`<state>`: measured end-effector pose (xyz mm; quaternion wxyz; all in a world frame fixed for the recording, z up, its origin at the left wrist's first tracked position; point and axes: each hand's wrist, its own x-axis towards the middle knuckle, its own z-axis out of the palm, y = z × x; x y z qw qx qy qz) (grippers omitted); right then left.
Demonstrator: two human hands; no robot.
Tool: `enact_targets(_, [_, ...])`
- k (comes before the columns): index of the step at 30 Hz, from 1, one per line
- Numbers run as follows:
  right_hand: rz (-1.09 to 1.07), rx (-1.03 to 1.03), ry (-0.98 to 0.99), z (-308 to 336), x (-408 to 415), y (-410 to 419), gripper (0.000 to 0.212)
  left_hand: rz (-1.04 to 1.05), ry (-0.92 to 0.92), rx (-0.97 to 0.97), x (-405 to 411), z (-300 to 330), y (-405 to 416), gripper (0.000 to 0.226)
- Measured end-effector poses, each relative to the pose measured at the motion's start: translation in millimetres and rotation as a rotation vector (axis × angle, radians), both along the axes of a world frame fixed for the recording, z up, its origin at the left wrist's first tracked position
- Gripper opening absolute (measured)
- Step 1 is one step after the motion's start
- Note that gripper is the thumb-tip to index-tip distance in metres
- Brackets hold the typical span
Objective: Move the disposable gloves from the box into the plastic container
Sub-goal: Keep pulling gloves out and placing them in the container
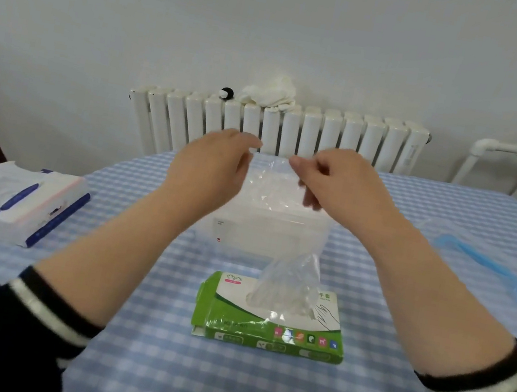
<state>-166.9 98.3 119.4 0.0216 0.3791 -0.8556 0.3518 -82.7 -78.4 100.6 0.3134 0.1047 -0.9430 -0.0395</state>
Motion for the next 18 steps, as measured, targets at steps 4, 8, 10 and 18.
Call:
enact_targets(4, [-0.079,0.507,-0.024,-6.6,30.2,35.5,0.084,-0.255,-0.257,0.429,31.8,-14.8,35.0,0.02])
enact_targets(8, [0.149,0.581,-0.186,-31.4,28.6,37.6,0.053,-0.364,-0.415,0.651,32.2,-34.1,41.2,0.038])
enact_targets(10, [0.224,0.497,-0.201,-40.7,24.5,35.6,0.029,-0.417,-0.422,0.718,31.3,-41.3,46.6,0.047])
enact_targets(18, [0.342,0.116,-0.243,-57.9,19.7,31.4,0.018,-0.356,-0.533,0.687,33.1,-89.6,68.9,0.084])
